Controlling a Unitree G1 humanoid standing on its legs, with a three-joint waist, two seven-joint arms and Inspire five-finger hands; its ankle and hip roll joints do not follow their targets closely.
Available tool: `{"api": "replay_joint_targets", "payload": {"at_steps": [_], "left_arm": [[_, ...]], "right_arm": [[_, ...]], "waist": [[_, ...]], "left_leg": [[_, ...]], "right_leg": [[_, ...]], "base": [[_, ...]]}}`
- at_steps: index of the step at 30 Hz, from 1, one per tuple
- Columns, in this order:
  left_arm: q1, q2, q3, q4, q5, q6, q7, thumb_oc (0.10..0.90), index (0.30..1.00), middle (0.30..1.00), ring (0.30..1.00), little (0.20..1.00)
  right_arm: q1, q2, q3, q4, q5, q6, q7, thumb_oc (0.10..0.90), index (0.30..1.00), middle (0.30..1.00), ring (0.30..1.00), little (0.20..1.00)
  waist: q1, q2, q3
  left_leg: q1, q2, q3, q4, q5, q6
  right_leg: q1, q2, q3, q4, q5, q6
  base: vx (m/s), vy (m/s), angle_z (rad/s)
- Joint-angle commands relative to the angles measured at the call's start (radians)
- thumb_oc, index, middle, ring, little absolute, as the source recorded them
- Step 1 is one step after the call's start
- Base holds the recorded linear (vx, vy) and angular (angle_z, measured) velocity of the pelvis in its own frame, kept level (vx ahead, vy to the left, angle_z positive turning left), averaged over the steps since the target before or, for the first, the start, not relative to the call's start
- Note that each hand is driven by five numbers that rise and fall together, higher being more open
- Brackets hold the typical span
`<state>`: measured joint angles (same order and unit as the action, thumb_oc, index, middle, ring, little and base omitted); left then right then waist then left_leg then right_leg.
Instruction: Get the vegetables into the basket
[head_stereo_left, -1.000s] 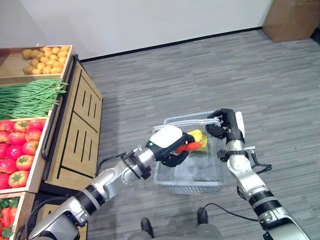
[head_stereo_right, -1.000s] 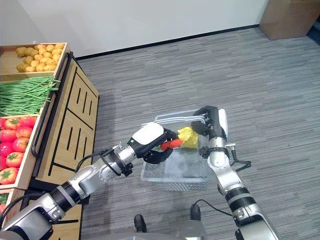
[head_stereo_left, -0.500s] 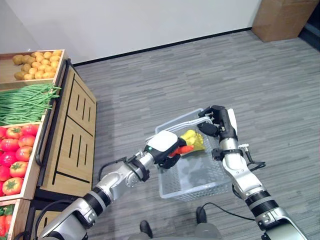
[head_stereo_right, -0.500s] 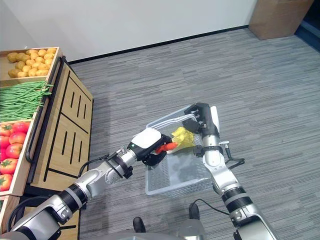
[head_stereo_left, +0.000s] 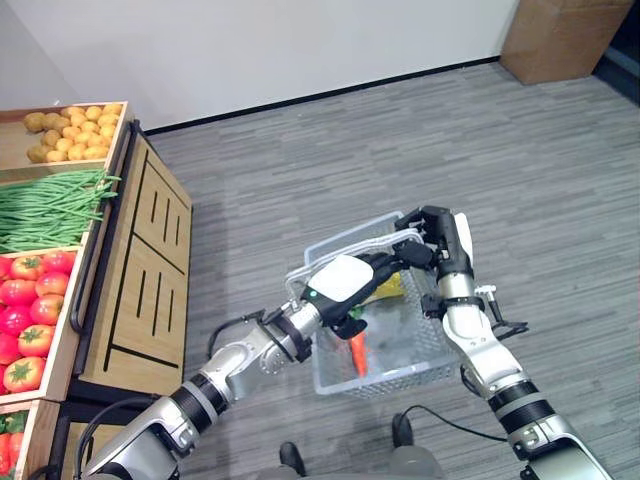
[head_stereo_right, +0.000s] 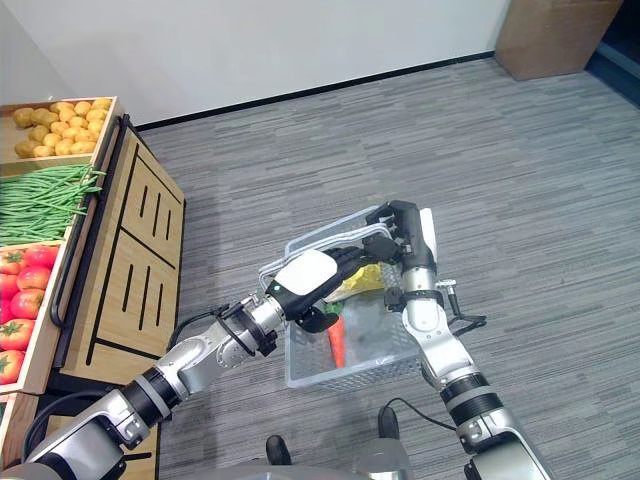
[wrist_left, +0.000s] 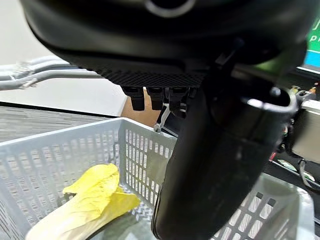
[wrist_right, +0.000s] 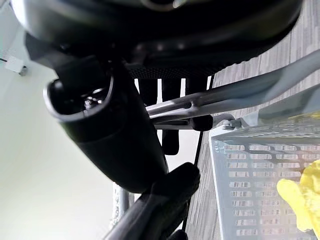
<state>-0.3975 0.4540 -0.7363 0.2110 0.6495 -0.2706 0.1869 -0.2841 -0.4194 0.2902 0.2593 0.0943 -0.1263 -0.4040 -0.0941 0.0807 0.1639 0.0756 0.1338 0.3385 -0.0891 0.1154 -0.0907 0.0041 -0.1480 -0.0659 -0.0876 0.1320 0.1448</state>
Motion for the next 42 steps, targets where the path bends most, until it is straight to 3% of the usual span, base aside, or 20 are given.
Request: {"api": "replay_joint_targets", "payload": {"at_steps": [1,5,13,21,28,29,33,37,42], "left_arm": [[-0.118,-0.011,0.007,-0.062,-0.069,-0.075,0.052,0.9,1.0,1.0,1.0,1.0],[-0.071,0.04,0.04,-0.228,-0.215,-0.115,0.0,0.9,1.0,1.0,1.0,1.0],[0.032,0.1,0.118,-0.441,-0.476,-0.117,-0.009,0.9,1.0,1.0,1.0,1.0],[0.208,0.123,0.248,-0.43,-0.592,-0.095,0.019,0.9,1.0,1.0,1.0,1.0],[0.41,0.091,0.439,-0.201,-0.55,-0.053,0.069,0.9,1.0,1.0,1.0,1.0],[0.47,0.05,0.502,-0.024,-0.525,-0.016,0.079,0.9,1.0,1.0,1.0,1.0],[0.504,0.019,0.526,0.141,-0.5,0.015,0.053,0.9,1.0,1.0,1.0,1.0],[0.514,-0.085,0.567,0.554,-0.58,0.107,-0.016,0.9,1.0,1.0,1.0,1.0],[0.494,-0.145,0.6,0.789,-0.588,0.143,-0.042,0.9,1.0,1.0,1.0,1.0]], "right_arm": [[-0.136,0.034,-0.066,-0.114,-0.041,-0.165,-0.072,0.4,0.3,0.3,0.3,0.3],[-0.146,0.031,-0.102,0.034,-0.131,-0.119,-0.158,0.4,0.3,0.3,0.3,0.3],[-0.142,0.003,-0.167,0.207,-0.143,-0.075,-0.224,0.4,0.3,0.3,0.3,0.3],[-0.058,-0.037,-0.223,0.253,-0.15,-0.065,-0.215,0.4,0.3,0.3,0.3,0.3],[0.05,-0.055,-0.318,0.286,-0.141,-0.076,-0.204,0.4,0.3,0.3,0.3,0.3],[0.078,-0.067,-0.351,0.307,-0.13,-0.08,-0.194,0.4,0.3,0.3,0.3,0.3],[0.081,-0.084,-0.379,0.347,-0.111,-0.078,-0.18,0.4,0.3,0.3,0.3,0.3],[0.092,-0.109,-0.403,0.408,-0.091,-0.069,-0.143,0.4,0.3,0.3,0.3,0.3],[0.114,-0.113,-0.412,0.453,-0.08,-0.066,-0.122,0.4,0.3,0.3,0.3,0.3]], "waist": [[0.019,-0.054,-0.081],[0.041,-0.058,-0.09],[0.071,-0.065,-0.09],[0.085,-0.07,-0.087],[0.097,-0.074,-0.087],[0.1,-0.074,-0.085],[0.104,-0.072,-0.087],[0.098,-0.065,-0.085],[0.091,-0.061,-0.083]], "left_leg": [[0.038,-0.005,-0.065,0.002,-0.099,-0.01],[0.032,-0.008,-0.087,0.002,-0.098,-0.008],[0.023,-0.015,-0.115,0.002,-0.096,-0.005],[0.022,-0.015,-0.127,0.002,-0.092,-0.005],[0.021,-0.011,-0.141,0.002,-0.084,-0.008],[0.021,-0.009,-0.145,0.002,-0.081,-0.01],[0.014,-0.006,-0.147,0.002,-0.074,-0.011],[0.017,-0.002,-0.135,0.002,-0.068,-0.014],[0.02,0.0,-0.133,0.002,-0.068,-0.015]], "right_leg": [[0.069,-0.013,-0.068,0.0,-0.111,0.034],[0.077,-0.016,-0.085,0.0,-0.112,0.033],[0.083,-0.019,-0.106,0.0,-0.111,0.032],[0.087,-0.017,-0.112,0.0,-0.114,0.029],[0.093,-0.014,-0.122,0.0,-0.114,0.026],[0.095,-0.012,-0.128,0.0,-0.115,0.024],[0.091,-0.011,-0.129,0.0,-0.113,0.023],[0.087,-0.008,-0.126,0.0,-0.109,0.02],[0.087,-0.004,-0.118,0.0,-0.109,0.016]], "base": [[0.0,-0.009,0.11],[0.0,-0.011,0.13],[0.0,-0.003,0.07],[0.0,-0.004,0.02],[0.0,-0.025,0.08],[-0.01,-0.035,0.05],[-0.01,-0.016,0.05],[-0.01,0.001,0.0],[0.0,0.0,0.0]]}}
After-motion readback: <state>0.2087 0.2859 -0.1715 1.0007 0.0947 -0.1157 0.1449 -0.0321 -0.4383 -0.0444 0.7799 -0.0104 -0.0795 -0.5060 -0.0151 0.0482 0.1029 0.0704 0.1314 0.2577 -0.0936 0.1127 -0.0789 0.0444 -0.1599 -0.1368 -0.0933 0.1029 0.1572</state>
